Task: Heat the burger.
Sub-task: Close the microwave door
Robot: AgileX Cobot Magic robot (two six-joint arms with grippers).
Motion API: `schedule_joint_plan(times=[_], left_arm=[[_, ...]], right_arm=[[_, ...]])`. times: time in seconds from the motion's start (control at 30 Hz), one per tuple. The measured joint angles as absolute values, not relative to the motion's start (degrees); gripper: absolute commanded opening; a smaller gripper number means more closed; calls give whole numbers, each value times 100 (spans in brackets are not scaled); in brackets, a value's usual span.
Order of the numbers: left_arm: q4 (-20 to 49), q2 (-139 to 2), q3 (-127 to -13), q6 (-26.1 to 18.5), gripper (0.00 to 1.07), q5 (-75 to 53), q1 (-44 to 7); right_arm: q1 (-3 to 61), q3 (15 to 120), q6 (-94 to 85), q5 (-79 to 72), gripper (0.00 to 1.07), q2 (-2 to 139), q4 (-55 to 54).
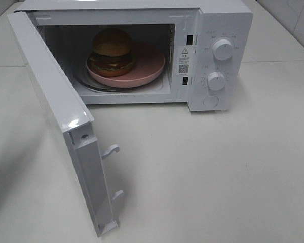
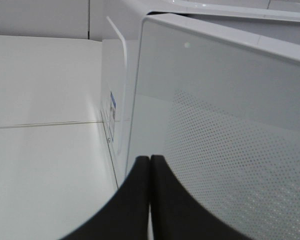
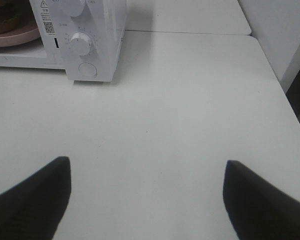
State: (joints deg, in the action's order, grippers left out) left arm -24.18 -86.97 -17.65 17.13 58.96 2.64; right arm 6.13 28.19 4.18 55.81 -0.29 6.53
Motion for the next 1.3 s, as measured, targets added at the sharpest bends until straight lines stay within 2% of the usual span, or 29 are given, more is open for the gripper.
schedule_joint_plan(times=[0.23,0.57,0.7,0.8,0.87,1.17,1.3], left_arm=[[-2945,-9276,-2194,1730,0,6142,264],[-3140,-9425,-2618,1874,0,6194,218],[-3105,-9425,-2813,1891,0,5947,-149],[-3025,-9425,-2842,1902,0,5850,-212],[-2790,-9431,-2899,1902,0,5667,-441],[-2716,-9442,-2911,1902,0,5655,-837],[-2424,-9442,-2911,1902,0,5644,-1077]], right_arm=[[613,2819,418,5581,76,-29,653],[613,2819,418,5581,76,-29,653],[613,2819,418,5581,76,-29,653],[613,2819,418,5581,76,-29,653],[613,2819,418,5581,76,-29,653],[613,2819,418,5581,75,-29,653],[613,2819,418,5581,75,-29,653]])
